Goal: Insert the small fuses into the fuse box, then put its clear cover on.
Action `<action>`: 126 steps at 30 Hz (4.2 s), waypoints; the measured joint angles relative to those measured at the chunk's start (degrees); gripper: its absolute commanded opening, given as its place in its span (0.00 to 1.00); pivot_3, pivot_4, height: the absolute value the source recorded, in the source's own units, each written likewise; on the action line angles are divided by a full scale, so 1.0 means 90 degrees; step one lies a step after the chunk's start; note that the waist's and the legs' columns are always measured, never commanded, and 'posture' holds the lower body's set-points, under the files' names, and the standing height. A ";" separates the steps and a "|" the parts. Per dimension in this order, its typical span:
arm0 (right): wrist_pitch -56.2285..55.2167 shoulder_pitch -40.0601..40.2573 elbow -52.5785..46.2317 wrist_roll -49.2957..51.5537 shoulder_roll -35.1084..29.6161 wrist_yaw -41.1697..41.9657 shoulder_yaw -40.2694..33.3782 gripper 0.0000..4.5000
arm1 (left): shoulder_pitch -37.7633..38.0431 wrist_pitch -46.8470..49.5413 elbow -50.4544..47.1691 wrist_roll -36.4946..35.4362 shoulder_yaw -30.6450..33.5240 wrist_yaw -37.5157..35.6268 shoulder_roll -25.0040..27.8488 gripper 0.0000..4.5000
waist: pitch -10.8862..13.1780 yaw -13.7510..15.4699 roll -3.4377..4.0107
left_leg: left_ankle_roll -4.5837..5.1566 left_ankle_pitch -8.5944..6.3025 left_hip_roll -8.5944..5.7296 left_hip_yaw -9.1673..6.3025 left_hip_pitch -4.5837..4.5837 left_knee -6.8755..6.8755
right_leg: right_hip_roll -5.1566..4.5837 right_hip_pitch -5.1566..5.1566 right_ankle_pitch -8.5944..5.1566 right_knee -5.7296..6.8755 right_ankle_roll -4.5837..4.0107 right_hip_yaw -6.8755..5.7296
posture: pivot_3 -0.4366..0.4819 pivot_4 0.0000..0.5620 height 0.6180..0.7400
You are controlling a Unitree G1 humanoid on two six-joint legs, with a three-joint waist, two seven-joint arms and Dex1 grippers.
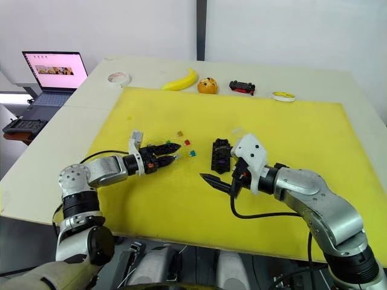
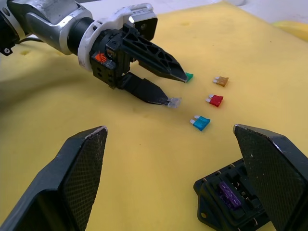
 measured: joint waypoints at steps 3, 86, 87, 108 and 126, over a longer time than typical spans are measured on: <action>0.0000 0.0000 0.0000 -0.0002 0.0000 0.0010 0.0000 1.00 | 0.0003 -0.0016 0.0021 0.0050 -0.0014 -0.0080 0.0008 0.81 | -0.0001 0.0000 0.0001 | 0.0000 0.0000 -0.0002 0.0000 0.0000 0.0000 | -0.0006 0.0001 0.0000 -0.0001 0.0000 0.0000 | 0.48 0.27 1.00; 0.1199 -0.0292 0.0383 0.4151 0.3298 -0.4038 -0.0871 1.00 | -0.0346 -0.0805 -0.1147 -0.2739 -0.0403 0.0868 -0.0066 0.01 | 0.0009 -0.0020 -0.0006 | -0.0021 0.0008 -0.0001 -0.0013 -0.0125 -0.0017 | -0.0026 -0.0126 0.0005 -0.0012 -0.0005 -0.0003 | 0.48 0.27 1.00; 0.1161 -0.0300 0.0444 0.4455 0.3366 -0.4374 -0.0891 1.00 | -0.0307 -0.0927 -0.1217 -0.2878 -0.0532 0.0890 -0.0056 0.01 | 0.0009 -0.0025 -0.0006 | -0.0019 0.0007 -0.0001 -0.0012 -0.0124 -0.0017 | -0.0026 -0.0127 0.0005 -0.0013 -0.0006 -0.0003 | 0.48 0.27 1.00; -0.0166 -0.0961 0.1251 0.6116 0.3515 -0.6015 -0.0549 0.48 | -0.0144 -0.2562 -0.1612 -0.4280 -0.2290 0.0905 0.0676 0.00 | 0.0009 -0.0061 -0.0004 | -0.0004 0.0008 0.0007 -0.0009 -0.0123 -0.0009 | 0.0020 -0.0122 0.0005 -0.0010 -0.0007 -0.0004 | 0.48 0.27 1.00; -0.0450 -0.0971 0.1249 0.6187 0.3382 -0.5925 -0.0511 0.42 | -0.0049 -0.2814 -0.1621 -0.4342 -0.2396 0.0885 0.0724 0.00 | 0.0009 -0.0063 -0.0004 | -0.0002 0.0007 0.0008 -0.0008 -0.0123 -0.0009 | 0.0024 -0.0122 0.0005 -0.0010 -0.0006 -0.0005 | 0.48 0.27 1.00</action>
